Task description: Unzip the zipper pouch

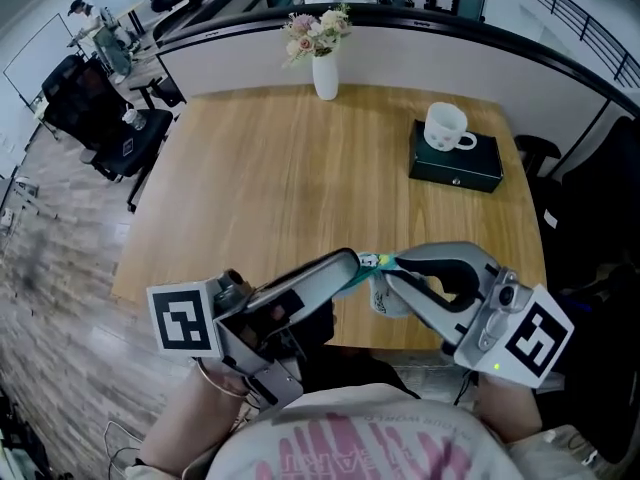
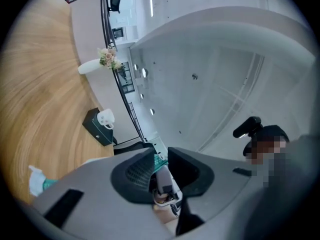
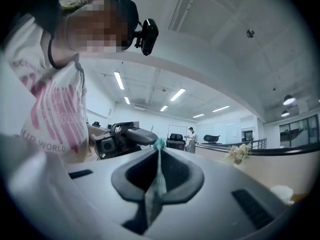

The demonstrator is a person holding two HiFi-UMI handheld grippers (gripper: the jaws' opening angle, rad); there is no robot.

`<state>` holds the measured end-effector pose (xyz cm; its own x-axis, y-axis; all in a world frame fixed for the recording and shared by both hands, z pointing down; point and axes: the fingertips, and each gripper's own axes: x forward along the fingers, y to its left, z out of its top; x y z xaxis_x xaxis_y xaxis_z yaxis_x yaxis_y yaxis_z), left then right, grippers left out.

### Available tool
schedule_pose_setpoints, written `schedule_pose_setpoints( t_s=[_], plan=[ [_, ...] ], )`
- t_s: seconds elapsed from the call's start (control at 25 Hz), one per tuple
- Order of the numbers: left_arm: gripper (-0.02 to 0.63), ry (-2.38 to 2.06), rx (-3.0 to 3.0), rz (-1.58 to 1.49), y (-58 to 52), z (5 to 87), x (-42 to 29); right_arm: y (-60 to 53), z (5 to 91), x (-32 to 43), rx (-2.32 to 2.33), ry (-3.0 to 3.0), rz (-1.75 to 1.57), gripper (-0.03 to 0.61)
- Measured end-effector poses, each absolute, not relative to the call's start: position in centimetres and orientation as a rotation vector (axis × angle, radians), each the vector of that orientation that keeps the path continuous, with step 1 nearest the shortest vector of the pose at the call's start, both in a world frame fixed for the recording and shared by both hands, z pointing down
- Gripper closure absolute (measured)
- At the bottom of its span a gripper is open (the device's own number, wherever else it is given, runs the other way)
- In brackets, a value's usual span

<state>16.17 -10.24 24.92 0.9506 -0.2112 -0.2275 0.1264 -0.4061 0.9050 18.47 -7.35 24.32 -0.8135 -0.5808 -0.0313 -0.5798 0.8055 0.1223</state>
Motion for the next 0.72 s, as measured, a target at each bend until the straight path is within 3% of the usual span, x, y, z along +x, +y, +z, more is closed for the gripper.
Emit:
schedule_pose_setpoints(
  t_s=[0.52, 0.72],
  plan=[
    [0.567, -0.146, 1.852, -0.422, -10.6, 26.0, 14.7, -7.4, 26.3, 16.4, 0.938, -2.777, -0.283, 0.568],
    [0.520, -0.200, 1.790, -0.478, -11.1, 26.2, 13.8, -8.2, 26.9, 15.6, 0.985, -2.687, -0.313, 0.568]
  ],
)
